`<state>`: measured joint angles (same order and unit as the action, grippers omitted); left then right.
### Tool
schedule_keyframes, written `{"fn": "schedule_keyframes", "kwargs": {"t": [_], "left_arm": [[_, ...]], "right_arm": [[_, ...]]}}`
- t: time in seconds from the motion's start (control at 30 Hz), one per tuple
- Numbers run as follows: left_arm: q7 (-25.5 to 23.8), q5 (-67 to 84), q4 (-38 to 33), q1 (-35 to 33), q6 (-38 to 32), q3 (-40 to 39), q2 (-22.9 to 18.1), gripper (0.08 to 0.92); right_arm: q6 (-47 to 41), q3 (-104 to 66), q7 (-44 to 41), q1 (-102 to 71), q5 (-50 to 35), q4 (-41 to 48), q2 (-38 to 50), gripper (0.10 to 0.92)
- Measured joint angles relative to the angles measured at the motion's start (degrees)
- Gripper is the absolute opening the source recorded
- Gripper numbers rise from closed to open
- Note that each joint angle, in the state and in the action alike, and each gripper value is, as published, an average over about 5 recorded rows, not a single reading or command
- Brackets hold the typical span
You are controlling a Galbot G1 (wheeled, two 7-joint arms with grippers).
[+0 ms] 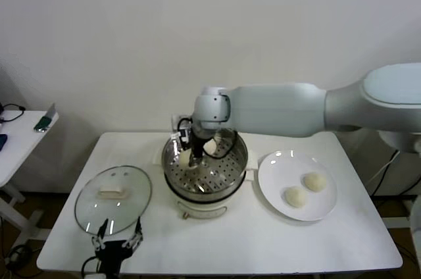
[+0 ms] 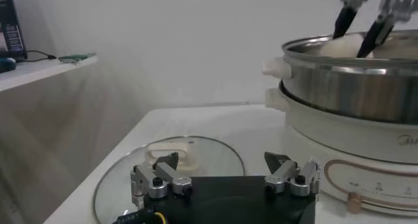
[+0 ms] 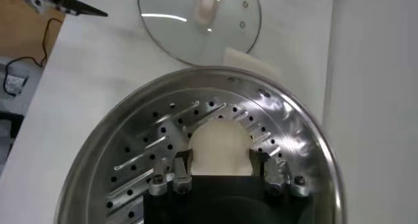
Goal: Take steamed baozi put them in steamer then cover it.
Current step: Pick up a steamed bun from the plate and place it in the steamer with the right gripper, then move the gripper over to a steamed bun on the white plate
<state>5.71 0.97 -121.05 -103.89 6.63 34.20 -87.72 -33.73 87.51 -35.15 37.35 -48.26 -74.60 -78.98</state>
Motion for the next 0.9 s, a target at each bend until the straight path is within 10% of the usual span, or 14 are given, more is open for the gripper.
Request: {"fn": "schedule_keyframes", "kwargs": {"t": [0.27,0.9], "left_arm": [[0.2,0.0,0.2,0.0,-0.2,0.1,-0.3,0.823],[0.0,-0.6,0.2,0.8,0.3,-0.4,-0.8,0.823]], "right_arm": [[1.0,-1.2,0.1,-2.0,2.0,1.7,0.1,0.812],[15.4,11.5,-17.6,15.1,4.6,-4.9,21.1,0.823]]}}
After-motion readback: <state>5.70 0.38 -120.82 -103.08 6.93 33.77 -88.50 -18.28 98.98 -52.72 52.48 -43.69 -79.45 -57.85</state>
